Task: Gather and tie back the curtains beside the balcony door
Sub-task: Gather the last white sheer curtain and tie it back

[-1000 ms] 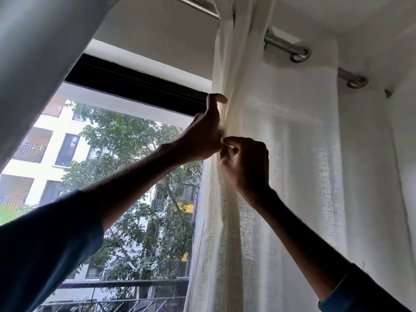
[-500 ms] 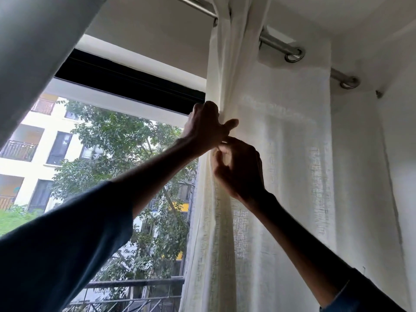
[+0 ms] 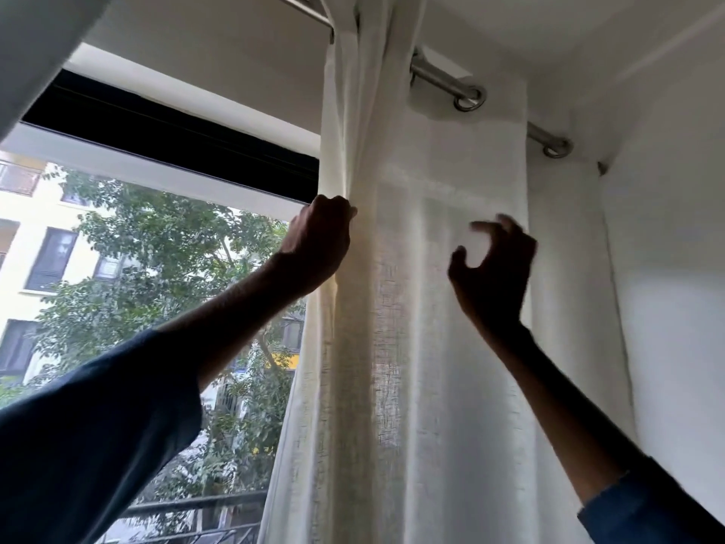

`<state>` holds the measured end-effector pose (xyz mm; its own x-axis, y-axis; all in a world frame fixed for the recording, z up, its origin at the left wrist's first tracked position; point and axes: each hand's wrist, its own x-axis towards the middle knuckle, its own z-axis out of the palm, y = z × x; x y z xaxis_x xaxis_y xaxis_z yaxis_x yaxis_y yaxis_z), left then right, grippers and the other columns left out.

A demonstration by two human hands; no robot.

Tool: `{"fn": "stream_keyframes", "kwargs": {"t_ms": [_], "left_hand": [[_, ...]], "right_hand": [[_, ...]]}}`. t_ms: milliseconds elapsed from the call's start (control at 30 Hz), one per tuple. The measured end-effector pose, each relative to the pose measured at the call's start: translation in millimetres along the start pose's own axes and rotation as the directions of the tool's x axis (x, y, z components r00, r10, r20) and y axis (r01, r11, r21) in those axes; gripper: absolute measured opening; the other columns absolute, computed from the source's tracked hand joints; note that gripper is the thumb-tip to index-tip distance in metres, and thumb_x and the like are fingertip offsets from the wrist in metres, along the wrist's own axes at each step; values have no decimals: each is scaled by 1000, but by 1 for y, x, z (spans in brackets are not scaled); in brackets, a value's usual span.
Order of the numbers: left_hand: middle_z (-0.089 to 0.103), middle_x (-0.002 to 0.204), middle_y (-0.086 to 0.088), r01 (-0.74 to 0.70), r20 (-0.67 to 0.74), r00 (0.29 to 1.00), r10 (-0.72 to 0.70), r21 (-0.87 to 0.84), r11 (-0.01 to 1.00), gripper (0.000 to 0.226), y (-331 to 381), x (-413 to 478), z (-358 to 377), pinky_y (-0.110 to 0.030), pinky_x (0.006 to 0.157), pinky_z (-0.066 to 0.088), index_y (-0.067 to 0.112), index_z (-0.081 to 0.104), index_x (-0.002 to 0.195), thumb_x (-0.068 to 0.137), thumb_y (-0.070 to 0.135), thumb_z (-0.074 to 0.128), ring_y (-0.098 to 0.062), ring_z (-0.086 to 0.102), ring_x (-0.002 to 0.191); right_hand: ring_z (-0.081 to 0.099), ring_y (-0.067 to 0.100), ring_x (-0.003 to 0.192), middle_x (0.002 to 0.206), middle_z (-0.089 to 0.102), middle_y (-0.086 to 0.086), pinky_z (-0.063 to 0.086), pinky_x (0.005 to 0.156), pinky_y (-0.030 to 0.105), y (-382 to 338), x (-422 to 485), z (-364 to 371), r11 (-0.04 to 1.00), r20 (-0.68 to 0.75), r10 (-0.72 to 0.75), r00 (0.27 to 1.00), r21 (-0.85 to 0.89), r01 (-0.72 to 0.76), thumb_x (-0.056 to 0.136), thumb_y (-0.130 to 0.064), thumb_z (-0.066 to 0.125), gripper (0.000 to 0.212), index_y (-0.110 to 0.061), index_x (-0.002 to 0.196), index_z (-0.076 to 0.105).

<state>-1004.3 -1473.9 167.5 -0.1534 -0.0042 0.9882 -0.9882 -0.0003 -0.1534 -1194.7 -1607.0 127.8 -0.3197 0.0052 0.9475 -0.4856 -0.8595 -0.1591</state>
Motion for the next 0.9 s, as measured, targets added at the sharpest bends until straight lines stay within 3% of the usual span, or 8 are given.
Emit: {"fn": "stream_keyframes", "kwargs": {"t_ms": [167,267,400,467,633,733,800,900], "left_hand": [[66,79,-26,-53,-45,997,56,48,997,30,-3,-1,-1,-39,59,48,-1,64,94,105,19,44,-43,67,72],[65,77,-21,-36,-79,996,49,153,988,36,1,-3,-3,-36,56,43,3,62,94,107,28,39,-41,67,71],[56,94,-22,-28,-120,991,61,257,966,36,0,-5,-5,-37,58,40,0,61,102,105,30,42,-38,56,94],[51,99,-21,-22,-141,988,64,281,959,35,-3,-6,-7,-35,56,38,-2,60,101,105,29,43,-35,52,97],[59,104,-19,-132,-193,964,182,247,960,38,-12,-11,-16,-42,60,54,1,52,128,101,28,54,-34,58,94],[65,92,-12,-137,-165,975,151,88,987,51,-6,-9,-24,-44,62,56,11,39,139,96,24,62,-32,65,81],[63,79,-9,-188,-156,968,196,65,980,42,-2,-8,-27,-40,58,54,15,44,134,96,22,60,-31,64,70],[60,69,-8,-194,-159,966,201,61,979,10,-5,-5,-27,-34,49,42,14,60,102,94,19,56,-33,61,62]], "right_hand": [[39,37,135,145,42,18,40,107,52,49,26,-1,864,143,501,854,-33,-502,74,-65,75,101,-5,145,36],[51,32,127,139,50,17,46,105,46,62,24,10,798,262,556,789,99,-595,67,-63,81,104,-7,145,39],[58,27,73,71,59,10,41,62,30,58,21,21,898,124,421,899,88,-432,79,-21,73,22,-3,81,60],[33,19,50,54,28,4,23,46,33,47,20,25,951,36,301,953,54,-303,76,-12,64,34,-4,59,36],[15,11,45,51,13,-5,23,47,29,-10,12,24,999,41,47,998,16,-48,77,1,59,50,-16,55,17],[37,17,41,43,41,0,35,48,28,-39,10,28,994,68,24,997,107,-31,73,4,59,27,-4,52,44],[63,28,61,66,69,15,52,59,37,-67,3,35,987,116,-38,993,162,19,76,0,63,6,4,72,65],[54,24,59,60,56,6,35,56,32,-114,-6,43,970,126,-181,975,188,155,81,-6,61,17,-7,65,55]]}}
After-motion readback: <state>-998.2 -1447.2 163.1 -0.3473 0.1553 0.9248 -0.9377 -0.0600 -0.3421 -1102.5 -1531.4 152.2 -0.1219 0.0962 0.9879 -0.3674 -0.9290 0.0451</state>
